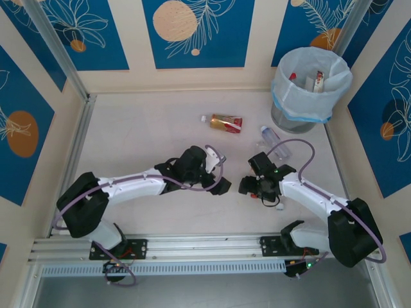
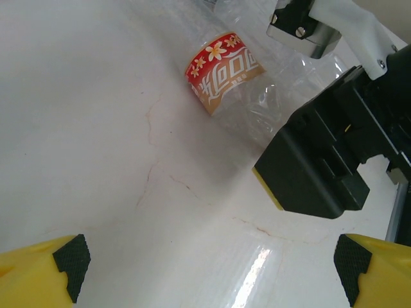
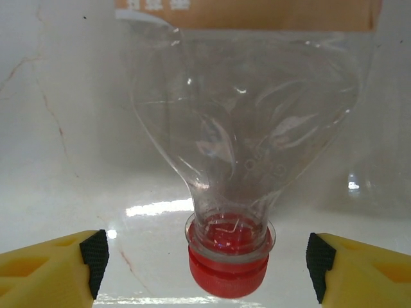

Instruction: Put the plastic bottles in the bin

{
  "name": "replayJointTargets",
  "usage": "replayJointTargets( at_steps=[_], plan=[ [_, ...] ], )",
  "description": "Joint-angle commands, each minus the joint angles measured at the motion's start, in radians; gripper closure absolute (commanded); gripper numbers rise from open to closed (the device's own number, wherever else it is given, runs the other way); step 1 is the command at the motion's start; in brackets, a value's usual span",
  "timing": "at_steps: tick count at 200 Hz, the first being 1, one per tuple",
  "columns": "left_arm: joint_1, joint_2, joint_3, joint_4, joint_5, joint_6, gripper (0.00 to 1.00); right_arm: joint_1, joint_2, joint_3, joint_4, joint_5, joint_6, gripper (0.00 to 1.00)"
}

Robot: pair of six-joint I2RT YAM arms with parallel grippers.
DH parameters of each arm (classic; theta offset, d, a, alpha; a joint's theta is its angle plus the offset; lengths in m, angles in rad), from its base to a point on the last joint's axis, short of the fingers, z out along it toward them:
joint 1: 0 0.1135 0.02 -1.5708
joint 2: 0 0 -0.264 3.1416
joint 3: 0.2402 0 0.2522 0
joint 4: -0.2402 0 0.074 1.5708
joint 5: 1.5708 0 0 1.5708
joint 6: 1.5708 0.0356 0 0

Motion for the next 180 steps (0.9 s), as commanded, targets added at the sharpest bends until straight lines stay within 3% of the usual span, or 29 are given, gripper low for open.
replayJointTargets(
  at_steps=[1,74,144,180],
  plan=[
    [-0.016,0.021,0.038,0.038,-0.021,-0.034,0.01,0.011,0.015,-0.027,0.045,0.028,0.019,0.21],
    [-0.022,0.036,0.049,0.037,-0.033,-0.046,0.01,0.014,0.016,-0.09,0.128,0.027,0.043,0.27],
    [-0.025,0.032,0.037,0.043,-0.047,-0.055,0.01,0.021,0.011,-0.108,0.15,0.046,0.05,0.4],
    [-0.025,0.026,0.031,0.057,-0.051,-0.054,0.01,0.022,0.009,-0.111,0.139,0.066,0.072,0.54]
  ],
)
